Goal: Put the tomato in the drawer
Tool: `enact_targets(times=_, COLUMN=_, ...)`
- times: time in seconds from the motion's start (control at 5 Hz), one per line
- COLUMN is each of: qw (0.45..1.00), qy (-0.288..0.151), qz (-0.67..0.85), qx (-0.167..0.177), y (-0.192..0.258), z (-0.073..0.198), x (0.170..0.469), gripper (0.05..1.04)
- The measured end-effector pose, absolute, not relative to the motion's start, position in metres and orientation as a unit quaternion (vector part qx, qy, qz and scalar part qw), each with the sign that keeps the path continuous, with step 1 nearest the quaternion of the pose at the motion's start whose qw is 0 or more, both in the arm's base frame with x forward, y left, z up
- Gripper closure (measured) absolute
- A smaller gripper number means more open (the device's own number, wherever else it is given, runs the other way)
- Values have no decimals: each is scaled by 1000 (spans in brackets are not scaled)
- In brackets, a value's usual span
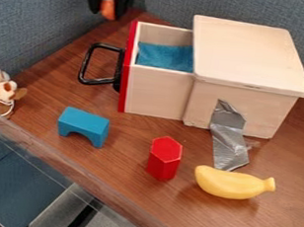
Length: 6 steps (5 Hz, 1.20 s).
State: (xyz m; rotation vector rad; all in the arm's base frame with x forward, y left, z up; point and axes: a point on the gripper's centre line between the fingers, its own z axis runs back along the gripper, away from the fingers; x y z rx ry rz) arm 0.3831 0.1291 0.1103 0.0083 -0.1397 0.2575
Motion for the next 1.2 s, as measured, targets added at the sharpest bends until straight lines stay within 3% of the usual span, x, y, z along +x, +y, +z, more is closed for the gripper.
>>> enact_targets(times=0.6, qw=994, qy=-98, qz=52, qx=-14, y=60, z=145, x=360, gripper=509)
enact_targets(times=0.8, qw=996, qy=-86, qz=34, qx=-19, y=44, z=139, x=356, gripper=473)
enact_targets(times=1.0, qw=997, qy=-67, qz=22, qx=-26, y=30, z=131, x=350, gripper=349)
enact_targets(times=1.2, qw=998, qy=-56, qz=22, qx=-29, y=28, z=126, x=344, gripper=104)
